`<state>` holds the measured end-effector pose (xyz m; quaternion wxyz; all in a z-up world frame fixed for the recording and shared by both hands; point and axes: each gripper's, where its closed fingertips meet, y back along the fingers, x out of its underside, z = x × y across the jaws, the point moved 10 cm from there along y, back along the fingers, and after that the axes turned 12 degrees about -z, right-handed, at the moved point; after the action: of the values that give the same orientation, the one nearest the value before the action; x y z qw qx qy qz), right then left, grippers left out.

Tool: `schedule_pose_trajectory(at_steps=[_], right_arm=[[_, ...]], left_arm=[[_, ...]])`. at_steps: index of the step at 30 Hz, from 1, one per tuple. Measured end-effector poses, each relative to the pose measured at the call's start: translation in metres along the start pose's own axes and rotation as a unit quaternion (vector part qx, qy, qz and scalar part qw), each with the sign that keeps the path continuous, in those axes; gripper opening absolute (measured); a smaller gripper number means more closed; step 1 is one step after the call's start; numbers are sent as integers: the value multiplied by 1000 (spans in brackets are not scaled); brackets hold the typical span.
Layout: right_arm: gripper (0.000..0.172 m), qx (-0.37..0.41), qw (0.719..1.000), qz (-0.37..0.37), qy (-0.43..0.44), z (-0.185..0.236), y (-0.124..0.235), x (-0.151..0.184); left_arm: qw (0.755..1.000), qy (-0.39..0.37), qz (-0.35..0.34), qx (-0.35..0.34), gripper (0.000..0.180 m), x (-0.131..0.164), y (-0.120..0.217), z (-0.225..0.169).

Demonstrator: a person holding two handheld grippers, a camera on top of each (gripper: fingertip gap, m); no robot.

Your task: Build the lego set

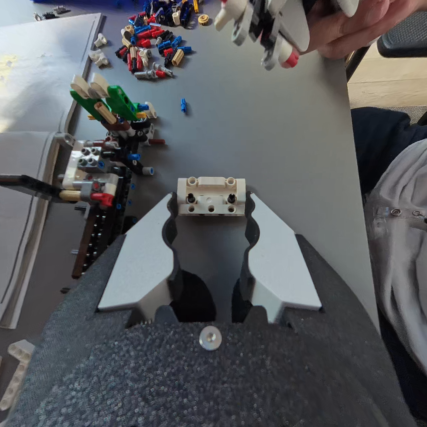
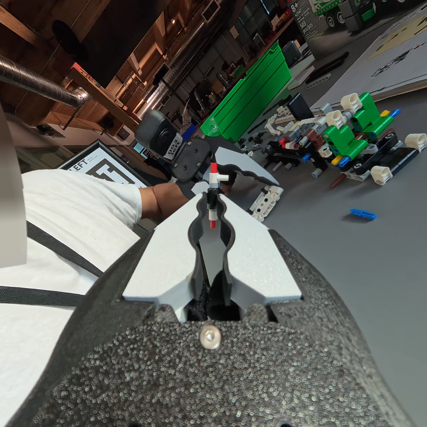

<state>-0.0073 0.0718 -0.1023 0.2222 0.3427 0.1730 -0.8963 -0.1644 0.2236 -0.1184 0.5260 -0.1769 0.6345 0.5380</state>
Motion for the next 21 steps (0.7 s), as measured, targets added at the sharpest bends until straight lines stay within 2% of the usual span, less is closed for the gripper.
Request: schedule_pose_trajectory(at_steps=[4,7,9,16,18,21], right_arm=[[5,0,1000,-12,-11,-3,0,-3],[5,0,1000,0,-14,-7,-4,-4],[5,3,1000,-3,-10,-11,-10,-7],[5,-29,998,-4,-59,-30,-30,-21],[5,-29,997,10,-72,-31,-32,-20],[5,-22,996,22,-82,-31,-34,-17]], left_arm=[[992,-108,-64,-16,56,-19,5,3],[974,-193,-116,-22,56,-30,9,1],[964,-223,-139,-41,56,-32,9,2],[962,-207,-160,-83,56,-27,12,9],[971,-168,-159,-64,56,-25,13,9],[975,-153,-152,-56,56,-22,12,9]])
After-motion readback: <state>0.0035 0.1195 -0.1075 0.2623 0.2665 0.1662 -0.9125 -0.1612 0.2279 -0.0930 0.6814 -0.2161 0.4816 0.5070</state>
